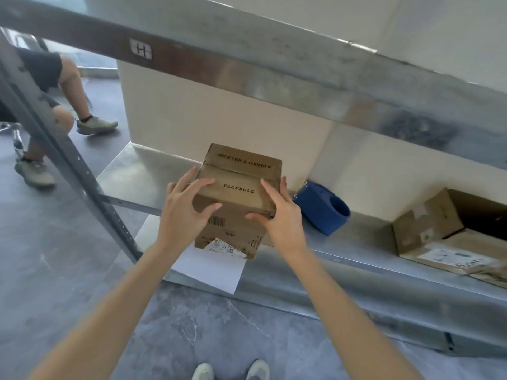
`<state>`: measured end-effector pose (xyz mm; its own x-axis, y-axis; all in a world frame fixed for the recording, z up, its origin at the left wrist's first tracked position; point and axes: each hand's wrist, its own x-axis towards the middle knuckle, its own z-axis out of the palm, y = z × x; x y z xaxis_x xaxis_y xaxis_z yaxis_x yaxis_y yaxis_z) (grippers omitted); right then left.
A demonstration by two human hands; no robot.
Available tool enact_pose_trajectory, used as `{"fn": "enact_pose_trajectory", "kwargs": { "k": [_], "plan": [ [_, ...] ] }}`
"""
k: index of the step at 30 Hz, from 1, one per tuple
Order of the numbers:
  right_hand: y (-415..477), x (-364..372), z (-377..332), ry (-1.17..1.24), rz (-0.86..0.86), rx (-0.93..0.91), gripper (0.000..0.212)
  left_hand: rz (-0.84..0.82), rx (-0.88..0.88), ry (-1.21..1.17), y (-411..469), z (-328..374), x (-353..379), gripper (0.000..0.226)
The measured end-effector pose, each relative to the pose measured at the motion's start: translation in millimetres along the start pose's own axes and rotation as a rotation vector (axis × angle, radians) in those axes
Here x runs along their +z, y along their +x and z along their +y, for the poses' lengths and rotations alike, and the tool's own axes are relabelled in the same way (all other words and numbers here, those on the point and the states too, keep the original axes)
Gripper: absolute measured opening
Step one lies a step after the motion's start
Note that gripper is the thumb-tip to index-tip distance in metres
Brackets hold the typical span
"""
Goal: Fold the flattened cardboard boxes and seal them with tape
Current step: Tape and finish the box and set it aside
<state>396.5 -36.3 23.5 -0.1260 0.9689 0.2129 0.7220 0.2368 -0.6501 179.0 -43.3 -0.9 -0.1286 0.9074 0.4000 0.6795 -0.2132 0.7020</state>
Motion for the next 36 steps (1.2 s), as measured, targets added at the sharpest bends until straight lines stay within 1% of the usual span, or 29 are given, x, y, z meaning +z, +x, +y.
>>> {"fn": "enact_pose_trajectory", "kwargs": {
  "k": [4,7,9,12,15,17,18,20,22,24,26,28,31,33,36],
  "plan": [
    [-4,6,4,-0.006,0.025,0.003,0.083,0.008,0.007,-0.039,-3,0,-2,0.051],
    [1,1,8,0.109,0.020,0.028,0.082,0.013,-0.001,-0.087,-10,-3,-8,0.048],
    [5,-6,10,0.169,0.000,0.000,0.080,-0.014,0.045,-0.141,-13,-7,-19,0.049],
    [12,-21,9,0.241,-0.068,-0.046,0.078,-0.150,0.107,-0.189,-7,-19,-47,0.065],
    [23,-28,-4,0.338,-0.176,-0.053,0.080,-0.332,0.086,-0.199,8,-34,-77,0.096],
    [29,-29,-12,0.374,-0.251,-0.098,0.081,-0.398,0.057,-0.190,16,-41,-92,0.114],
    [31,-30,-16,0.363,-0.286,-0.126,0.083,-0.409,0.044,-0.184,20,-44,-98,0.119],
    [36,-32,-22,0.324,-0.379,-0.161,0.087,-0.409,0.036,-0.188,25,-45,-107,0.122],
    [41,-31,-30,0.271,-0.445,-0.178,0.090,-0.420,0.060,-0.229,25,-47,-111,0.116],
    [47,-28,-37,0.248,-0.426,-0.179,0.092,-0.388,0.065,-0.266,18,-49,-112,0.103],
    [55,-23,-42,0.275,-0.354,-0.197,0.090,-0.279,0.043,-0.288,8,-53,-113,0.090],
    [64,-17,-44,0.314,-0.302,-0.199,0.087,-0.146,0.032,-0.316,-4,-55,-112,0.082],
    [76,-5,-49,0.357,-0.286,-0.157,0.084,-0.006,-0.009,-0.327,-23,-56,-106,0.078],
    [81,7,-51,0.363,-0.282,-0.136,0.082,0.066,-0.076,-0.323,-36,-54,-101,0.077],
    [87,22,-52,0.306,-0.272,-0.115,0.080,0.150,-0.164,-0.287,-50,-49,-91,0.082]
  ]
}}
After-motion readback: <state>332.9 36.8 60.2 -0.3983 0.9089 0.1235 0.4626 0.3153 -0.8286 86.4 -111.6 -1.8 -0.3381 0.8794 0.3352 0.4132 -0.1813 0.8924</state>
